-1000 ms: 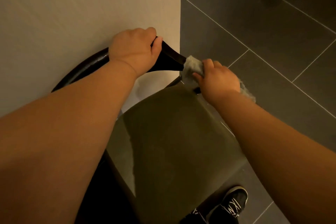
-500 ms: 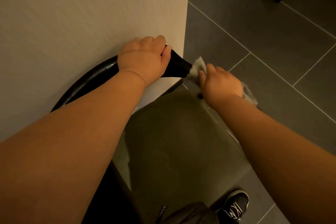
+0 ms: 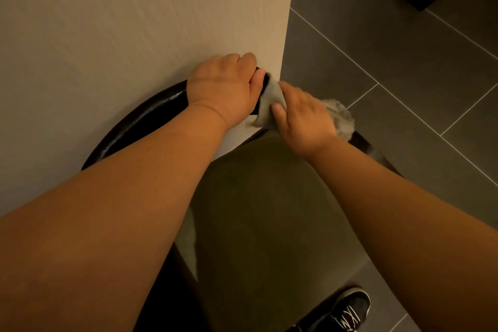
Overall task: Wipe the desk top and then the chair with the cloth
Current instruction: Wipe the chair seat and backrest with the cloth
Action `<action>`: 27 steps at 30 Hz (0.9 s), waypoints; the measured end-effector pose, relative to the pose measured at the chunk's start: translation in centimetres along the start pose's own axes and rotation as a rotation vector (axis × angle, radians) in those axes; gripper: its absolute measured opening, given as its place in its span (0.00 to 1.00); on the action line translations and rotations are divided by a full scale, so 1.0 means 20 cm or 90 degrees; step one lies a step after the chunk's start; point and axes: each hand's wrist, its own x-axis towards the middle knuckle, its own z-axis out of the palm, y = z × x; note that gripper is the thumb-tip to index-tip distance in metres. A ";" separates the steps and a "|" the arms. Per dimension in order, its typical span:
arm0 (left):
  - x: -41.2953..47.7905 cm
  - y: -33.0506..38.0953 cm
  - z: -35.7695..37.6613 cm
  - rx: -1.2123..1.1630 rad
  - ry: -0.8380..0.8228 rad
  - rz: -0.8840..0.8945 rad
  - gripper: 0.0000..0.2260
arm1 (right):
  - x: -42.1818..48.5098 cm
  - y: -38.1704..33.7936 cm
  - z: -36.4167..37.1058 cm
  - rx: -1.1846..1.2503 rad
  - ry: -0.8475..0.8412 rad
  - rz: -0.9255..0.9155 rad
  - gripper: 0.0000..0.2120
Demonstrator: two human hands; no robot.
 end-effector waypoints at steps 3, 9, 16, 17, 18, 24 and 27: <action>-0.01 -0.01 0.00 0.000 0.025 0.009 0.18 | -0.14 0.14 -0.02 -0.172 -0.059 0.049 0.30; -0.02 0.02 -0.05 -0.012 0.002 -0.010 0.17 | -0.50 0.24 -0.13 -0.223 -0.077 0.241 0.33; -0.24 0.13 -0.19 -0.106 -0.169 -0.126 0.31 | -0.82 0.28 -0.31 -0.145 -0.170 0.315 0.33; -0.31 0.16 -0.21 -0.124 -0.179 -0.141 0.33 | -0.81 0.29 -0.34 -0.119 -0.192 0.321 0.33; -0.38 0.20 -0.23 -0.146 -0.195 -0.152 0.33 | -0.80 0.29 -0.38 -0.106 -0.219 0.324 0.33; -0.73 0.49 -0.35 -0.305 -0.422 -0.184 0.13 | -0.79 0.14 -0.63 -0.131 -0.314 0.340 0.18; -0.84 0.57 -0.46 -0.332 -0.477 -0.152 0.13 | -0.84 0.05 -0.74 -0.172 -0.359 0.282 0.17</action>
